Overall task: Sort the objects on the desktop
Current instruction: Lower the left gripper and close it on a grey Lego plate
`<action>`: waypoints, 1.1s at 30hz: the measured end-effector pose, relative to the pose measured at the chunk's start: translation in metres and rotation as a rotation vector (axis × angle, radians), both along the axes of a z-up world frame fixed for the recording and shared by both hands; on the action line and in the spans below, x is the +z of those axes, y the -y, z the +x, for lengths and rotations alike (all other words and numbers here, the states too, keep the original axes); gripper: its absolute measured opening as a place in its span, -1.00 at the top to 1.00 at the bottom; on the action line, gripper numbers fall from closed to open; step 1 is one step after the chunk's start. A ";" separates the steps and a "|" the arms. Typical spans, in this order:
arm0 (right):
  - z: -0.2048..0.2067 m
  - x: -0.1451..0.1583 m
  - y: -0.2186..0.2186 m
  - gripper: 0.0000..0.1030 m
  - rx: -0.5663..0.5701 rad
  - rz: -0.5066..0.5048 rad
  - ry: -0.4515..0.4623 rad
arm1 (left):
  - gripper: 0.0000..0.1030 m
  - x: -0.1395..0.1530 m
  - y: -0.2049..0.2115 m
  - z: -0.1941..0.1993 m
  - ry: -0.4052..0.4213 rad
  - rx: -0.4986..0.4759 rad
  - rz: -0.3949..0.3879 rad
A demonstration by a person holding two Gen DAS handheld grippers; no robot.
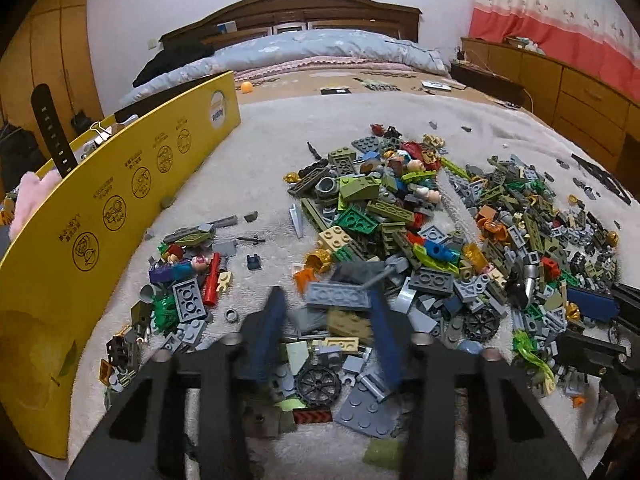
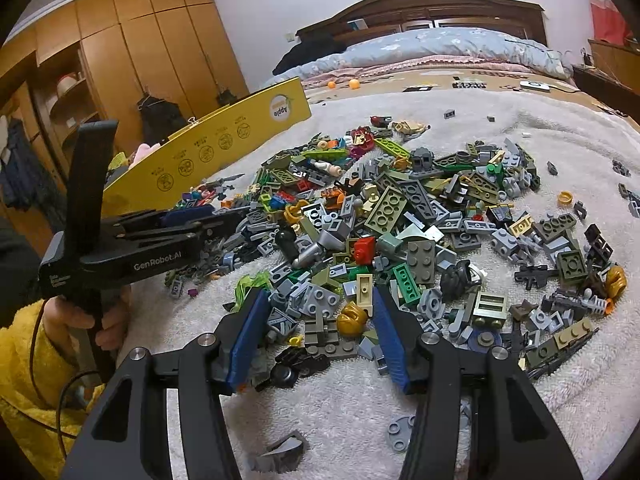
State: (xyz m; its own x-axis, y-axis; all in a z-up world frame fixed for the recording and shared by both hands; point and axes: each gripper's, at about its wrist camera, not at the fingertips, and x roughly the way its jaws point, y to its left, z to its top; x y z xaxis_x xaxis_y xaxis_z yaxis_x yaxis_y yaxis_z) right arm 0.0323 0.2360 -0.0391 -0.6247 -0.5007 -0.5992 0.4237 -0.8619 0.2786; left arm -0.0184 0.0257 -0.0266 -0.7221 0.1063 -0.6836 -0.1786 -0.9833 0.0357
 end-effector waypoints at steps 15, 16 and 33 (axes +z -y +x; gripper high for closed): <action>0.000 0.000 0.000 -0.06 0.000 0.001 0.001 | 0.11 0.001 0.006 -0.005 -0.009 -0.008 -0.022; 0.000 0.000 0.000 -0.06 0.000 0.000 0.002 | 0.35 0.001 0.004 -0.005 -0.012 -0.021 -0.022; 0.002 0.025 0.017 0.25 -0.009 -0.018 -0.017 | 0.41 0.018 0.032 0.016 -0.031 0.013 0.074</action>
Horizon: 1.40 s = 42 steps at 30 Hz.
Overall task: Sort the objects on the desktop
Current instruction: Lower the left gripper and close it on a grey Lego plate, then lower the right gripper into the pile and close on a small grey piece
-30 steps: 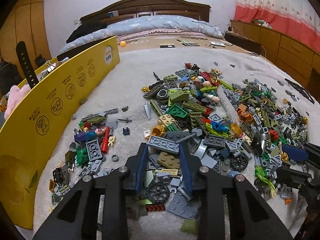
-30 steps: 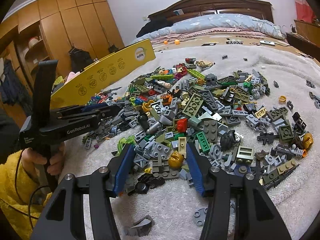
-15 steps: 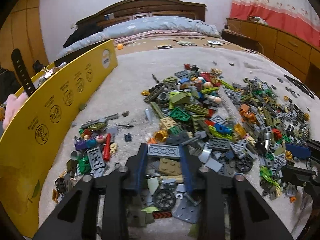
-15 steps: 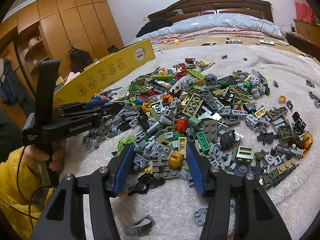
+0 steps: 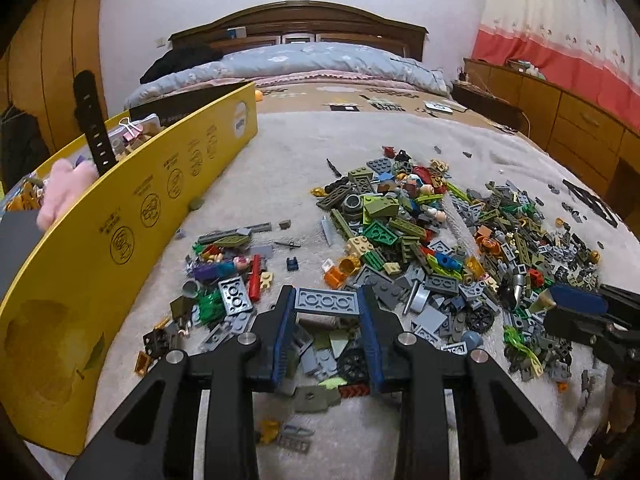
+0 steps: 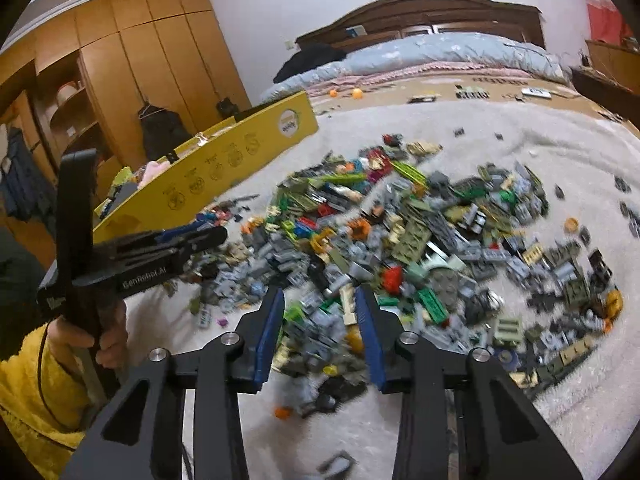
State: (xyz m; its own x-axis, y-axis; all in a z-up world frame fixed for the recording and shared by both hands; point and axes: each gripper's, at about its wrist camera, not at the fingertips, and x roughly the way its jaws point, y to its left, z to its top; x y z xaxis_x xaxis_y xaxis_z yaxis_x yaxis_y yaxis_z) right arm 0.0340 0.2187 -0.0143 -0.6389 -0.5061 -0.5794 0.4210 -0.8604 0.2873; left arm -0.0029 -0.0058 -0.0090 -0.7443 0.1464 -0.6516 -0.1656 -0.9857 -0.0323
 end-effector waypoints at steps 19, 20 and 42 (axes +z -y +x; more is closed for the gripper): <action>-0.034 -0.011 0.026 0.24 0.040 0.241 0.015 | 0.41 0.001 0.005 0.011 -0.010 -0.003 0.025; -0.034 -0.011 0.026 0.23 0.039 0.242 0.015 | 0.41 0.001 0.006 0.010 -0.009 -0.002 0.029; -0.034 -0.012 0.019 0.05 0.088 0.110 0.055 | 0.41 0.005 0.006 0.017 -0.017 -0.007 0.033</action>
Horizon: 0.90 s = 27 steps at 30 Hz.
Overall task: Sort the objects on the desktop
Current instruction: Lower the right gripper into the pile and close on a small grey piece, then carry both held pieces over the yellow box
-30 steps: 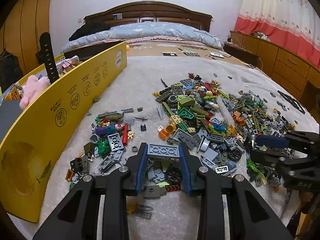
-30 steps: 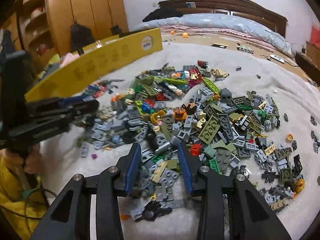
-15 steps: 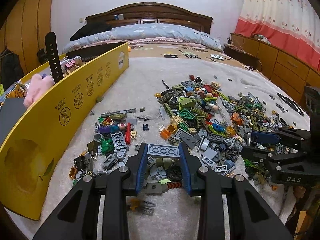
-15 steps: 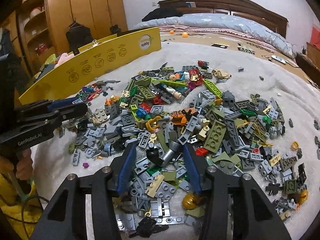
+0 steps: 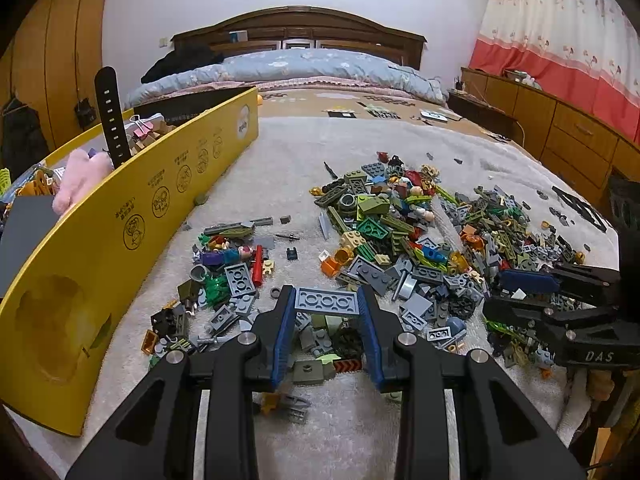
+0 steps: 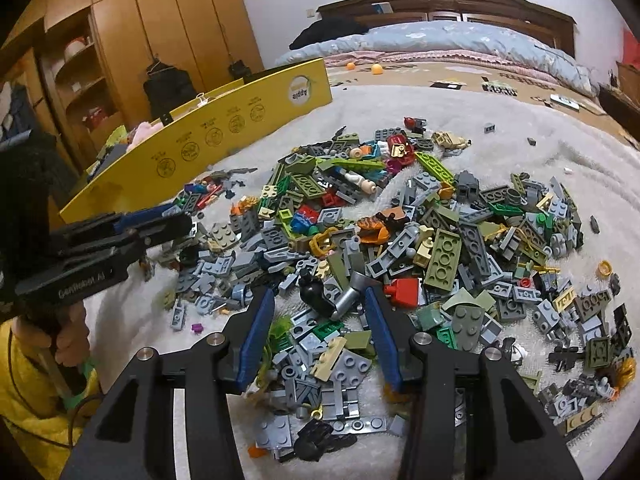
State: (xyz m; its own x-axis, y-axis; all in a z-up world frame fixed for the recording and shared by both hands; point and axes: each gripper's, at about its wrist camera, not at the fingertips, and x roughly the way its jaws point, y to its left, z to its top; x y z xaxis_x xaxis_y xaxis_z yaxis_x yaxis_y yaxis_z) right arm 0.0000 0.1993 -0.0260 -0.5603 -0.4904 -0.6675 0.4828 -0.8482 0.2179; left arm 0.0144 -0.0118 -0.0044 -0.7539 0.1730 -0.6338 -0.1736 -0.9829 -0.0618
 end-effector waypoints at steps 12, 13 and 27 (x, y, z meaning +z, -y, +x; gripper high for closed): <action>-0.013 -0.006 0.000 0.64 -0.057 -0.013 0.041 | 0.41 0.001 -0.002 0.001 -0.002 -0.005 -0.006; -0.014 -0.006 -0.002 0.68 -0.066 -0.017 0.041 | 0.41 0.001 -0.002 0.001 -0.004 -0.006 -0.006; 0.003 0.025 0.000 0.74 -0.039 -0.035 -0.048 | 0.41 0.022 0.003 0.010 -0.047 0.003 0.002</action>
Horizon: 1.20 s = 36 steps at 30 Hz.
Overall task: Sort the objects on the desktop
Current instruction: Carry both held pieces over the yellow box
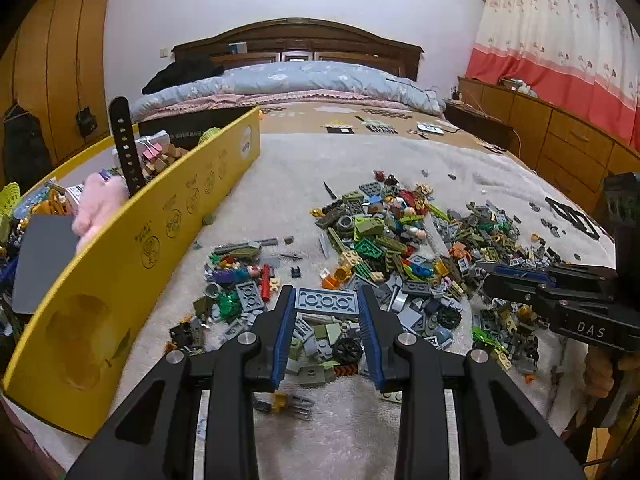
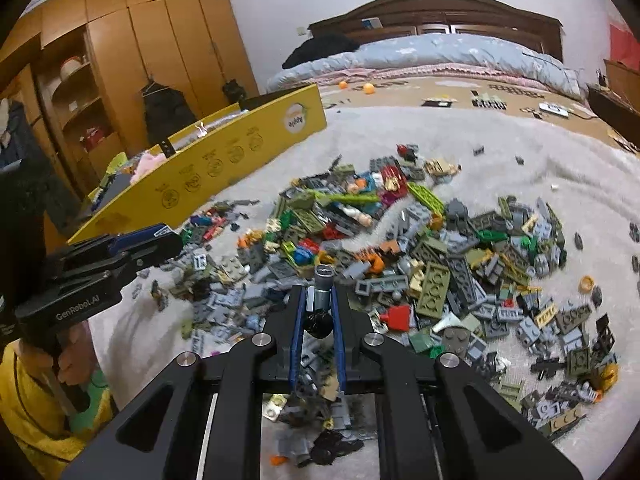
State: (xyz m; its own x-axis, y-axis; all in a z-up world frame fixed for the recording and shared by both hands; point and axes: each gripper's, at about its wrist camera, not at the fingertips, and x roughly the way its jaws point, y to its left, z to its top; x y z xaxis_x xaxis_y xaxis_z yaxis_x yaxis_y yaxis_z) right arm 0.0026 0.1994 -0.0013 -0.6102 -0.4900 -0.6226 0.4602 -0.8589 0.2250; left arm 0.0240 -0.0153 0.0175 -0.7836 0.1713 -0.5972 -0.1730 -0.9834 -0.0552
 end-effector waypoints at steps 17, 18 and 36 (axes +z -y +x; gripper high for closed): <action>-0.015 0.036 0.047 0.74 0.106 0.006 -0.031 | 0.41 0.042 0.056 0.008 -0.068 0.161 -0.028; -0.017 0.038 0.052 0.74 0.112 0.004 -0.028 | 0.41 0.046 0.062 0.007 -0.080 0.176 -0.034; -0.052 0.065 0.139 0.74 0.238 0.038 -0.020 | 0.41 0.062 0.178 -0.009 -0.090 0.433 -0.011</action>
State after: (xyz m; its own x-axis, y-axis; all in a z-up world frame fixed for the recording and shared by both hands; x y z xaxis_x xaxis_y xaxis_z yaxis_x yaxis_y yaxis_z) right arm -0.0492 0.0603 0.0637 -0.4930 -0.5975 -0.6324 0.6543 -0.7337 0.1831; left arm 0.0151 -0.1930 0.0795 -0.8304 -0.1904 -0.5236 0.2518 -0.9666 -0.0479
